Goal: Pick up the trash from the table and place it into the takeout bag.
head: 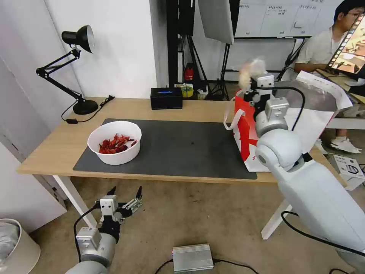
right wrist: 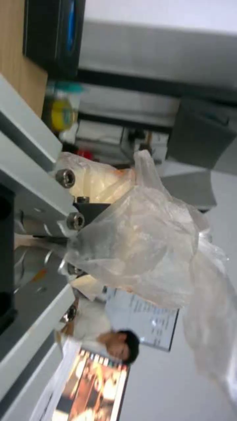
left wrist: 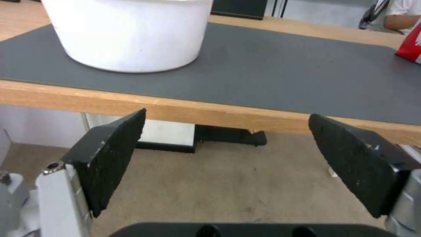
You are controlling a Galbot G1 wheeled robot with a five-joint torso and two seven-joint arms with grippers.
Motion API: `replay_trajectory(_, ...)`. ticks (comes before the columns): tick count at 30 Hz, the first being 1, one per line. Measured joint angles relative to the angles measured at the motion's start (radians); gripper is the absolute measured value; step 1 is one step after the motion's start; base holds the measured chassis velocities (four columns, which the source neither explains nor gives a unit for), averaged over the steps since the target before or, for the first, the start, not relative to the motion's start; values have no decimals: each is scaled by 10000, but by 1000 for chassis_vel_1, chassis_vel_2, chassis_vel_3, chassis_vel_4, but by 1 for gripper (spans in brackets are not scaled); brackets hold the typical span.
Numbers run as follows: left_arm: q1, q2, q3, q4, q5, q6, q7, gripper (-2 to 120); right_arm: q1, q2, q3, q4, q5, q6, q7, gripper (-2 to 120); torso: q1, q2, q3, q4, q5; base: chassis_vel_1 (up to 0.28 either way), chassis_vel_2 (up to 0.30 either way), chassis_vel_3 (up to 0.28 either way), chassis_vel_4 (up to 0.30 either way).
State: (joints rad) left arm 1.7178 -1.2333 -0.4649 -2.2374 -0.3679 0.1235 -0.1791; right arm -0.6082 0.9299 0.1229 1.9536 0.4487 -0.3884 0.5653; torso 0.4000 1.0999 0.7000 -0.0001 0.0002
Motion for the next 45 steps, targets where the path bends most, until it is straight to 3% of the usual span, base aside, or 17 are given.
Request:
replay_trajectory(5,114,13,54,-152,86,0,22,100,-554,-579,518,372,564,-291,272,0,0,0,0,0,-1,0,0,0,0)
replay_trajectory(20,825,-386,141,-675,744,-215,287,100,-1866,-1320,1365,1584,1433,-620,924,0,-2,1,-2,-1,-2,0,0,0,0)
replay_trajectory(23,765,-373,165,-632,746,-217,297,100,-1855,-1313,1370,1535,1528,-699,947,15,0,0,-1,0,-2,0,0,0,0)
replay_trajectory(28,816,-367,137,-631,744,-217,299,100,-1799,-1253,1357,1330,1576,-715,947,27,-1,1,-1,0,-2,0,0,0,0)
replay_trajectory(32,832,-367,109,-653,738,-217,302,100,-1743,-1206,1338,1084,1579,-712,949,20,0,0,0,1,-1,0,0,0,0)
replay_trajectory(45,903,-394,62,-769,735,-218,363,100,-1761,-1297,1430,1153,1570,-957,860,70,0,1,-1,1,-2,0,0,0,0)
